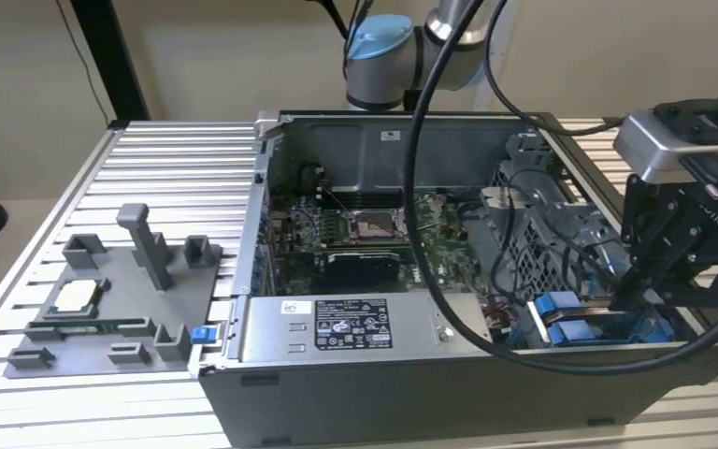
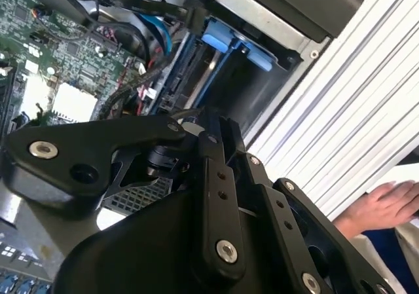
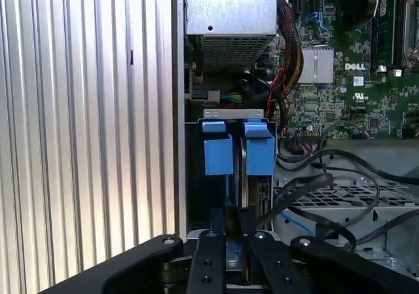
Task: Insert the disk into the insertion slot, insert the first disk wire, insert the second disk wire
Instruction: 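Insert the first disk wire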
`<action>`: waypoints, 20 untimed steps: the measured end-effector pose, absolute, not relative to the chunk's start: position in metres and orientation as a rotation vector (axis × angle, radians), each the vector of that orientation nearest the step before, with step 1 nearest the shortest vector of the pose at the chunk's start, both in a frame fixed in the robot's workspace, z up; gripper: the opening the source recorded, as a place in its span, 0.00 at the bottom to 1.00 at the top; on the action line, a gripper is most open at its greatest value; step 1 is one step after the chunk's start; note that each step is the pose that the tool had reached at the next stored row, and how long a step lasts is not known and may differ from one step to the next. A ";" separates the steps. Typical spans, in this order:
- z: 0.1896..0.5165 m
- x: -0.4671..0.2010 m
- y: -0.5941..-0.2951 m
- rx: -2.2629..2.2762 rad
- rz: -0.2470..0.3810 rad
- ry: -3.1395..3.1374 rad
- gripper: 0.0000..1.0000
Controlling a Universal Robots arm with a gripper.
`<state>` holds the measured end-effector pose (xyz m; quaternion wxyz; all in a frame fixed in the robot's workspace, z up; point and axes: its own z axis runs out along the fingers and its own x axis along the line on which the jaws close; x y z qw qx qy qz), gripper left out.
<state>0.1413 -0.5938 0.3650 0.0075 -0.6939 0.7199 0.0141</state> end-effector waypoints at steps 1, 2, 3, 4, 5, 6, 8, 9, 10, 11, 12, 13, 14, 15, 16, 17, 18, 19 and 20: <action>0.365 0.141 -0.591 -2.170 0.044 2.251 0.00; 0.364 0.142 -0.588 -2.170 0.044 2.251 0.00; 0.364 0.142 -0.584 -2.170 0.044 2.250 0.00; 0.364 0.142 -0.581 -2.170 0.044 2.251 0.00; 0.363 0.143 -0.578 -2.170 0.044 2.251 0.00; 0.363 0.144 -0.576 -2.170 0.044 2.251 0.00; 0.362 0.147 -0.574 -2.170 0.044 2.251 0.00; 0.361 0.149 -0.574 -2.170 0.044 2.251 0.00; 0.361 0.151 -0.574 -2.170 0.044 2.251 0.00; 0.360 0.153 -0.574 -2.170 0.044 2.251 0.00; 0.360 0.155 -0.574 -2.170 0.044 2.251 0.00; 0.359 0.157 -0.574 -2.170 0.044 2.251 0.00; 0.359 0.159 -0.574 -2.170 0.044 2.251 0.00; 0.358 0.160 -0.574 -2.170 0.044 2.251 0.00; 0.358 0.162 -0.574 -2.170 0.044 2.251 0.00; 0.358 0.164 -0.574 -2.170 0.044 2.251 0.00; 0.358 0.165 -0.574 -2.170 0.044 2.251 0.00; 0.358 0.165 -0.574 -2.170 0.044 2.251 0.00; 0.358 0.165 -0.574 -2.170 0.044 2.251 0.00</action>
